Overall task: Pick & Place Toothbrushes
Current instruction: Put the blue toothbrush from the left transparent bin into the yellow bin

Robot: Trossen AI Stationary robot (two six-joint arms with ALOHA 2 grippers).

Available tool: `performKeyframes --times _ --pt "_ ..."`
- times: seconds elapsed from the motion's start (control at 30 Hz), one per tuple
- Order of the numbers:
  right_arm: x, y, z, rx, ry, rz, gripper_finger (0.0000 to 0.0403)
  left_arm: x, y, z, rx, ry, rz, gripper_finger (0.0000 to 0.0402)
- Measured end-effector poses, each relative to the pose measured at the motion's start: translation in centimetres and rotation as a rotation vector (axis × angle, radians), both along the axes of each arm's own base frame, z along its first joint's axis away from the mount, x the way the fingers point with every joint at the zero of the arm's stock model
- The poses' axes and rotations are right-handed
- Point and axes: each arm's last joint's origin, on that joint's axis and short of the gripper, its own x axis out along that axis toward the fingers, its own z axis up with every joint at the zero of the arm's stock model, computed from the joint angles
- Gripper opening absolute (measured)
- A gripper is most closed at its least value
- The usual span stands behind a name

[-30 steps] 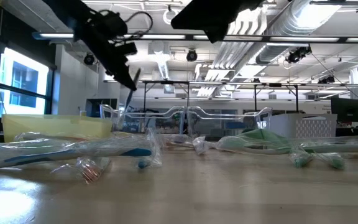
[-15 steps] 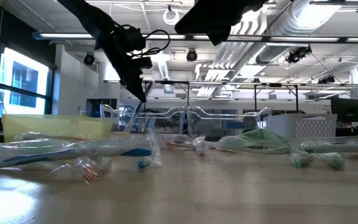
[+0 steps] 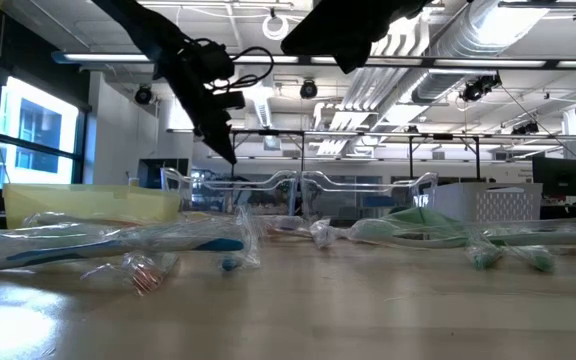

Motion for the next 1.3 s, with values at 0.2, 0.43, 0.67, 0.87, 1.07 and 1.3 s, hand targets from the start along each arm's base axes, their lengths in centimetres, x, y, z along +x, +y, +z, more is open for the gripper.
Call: performKeyframes --times 0.2,0.43,0.67,0.87,1.07,1.3 --pt "0.0 0.0 0.0 0.000 -0.001 0.000 0.0003 0.1 0.0 0.0 -0.010 -0.016 -0.017 0.0154" --pt "0.0 0.0 0.0 0.002 -0.001 -0.004 0.0003 0.1 0.0 0.0 -0.011 -0.018 -0.014 0.0154" --pt "0.1 0.0 0.1 0.004 -0.013 -0.004 0.0003 0.1 0.0 0.0 -0.004 -0.015 -0.022 0.0154" --pt "0.1 0.0 0.1 0.021 -0.012 -0.014 0.0003 0.6 -0.2 0.6 0.017 -0.078 -0.061 0.0155" --pt "0.0 0.0 0.1 0.019 -0.008 -0.013 0.0003 1.7 -1.5 1.1 0.051 -0.102 -0.125 0.0155" --pt "0.0 -0.2 0.0 0.012 0.000 -0.015 0.0003 2.7 -2.6 1.9 0.110 -0.143 -0.181 0.0155"
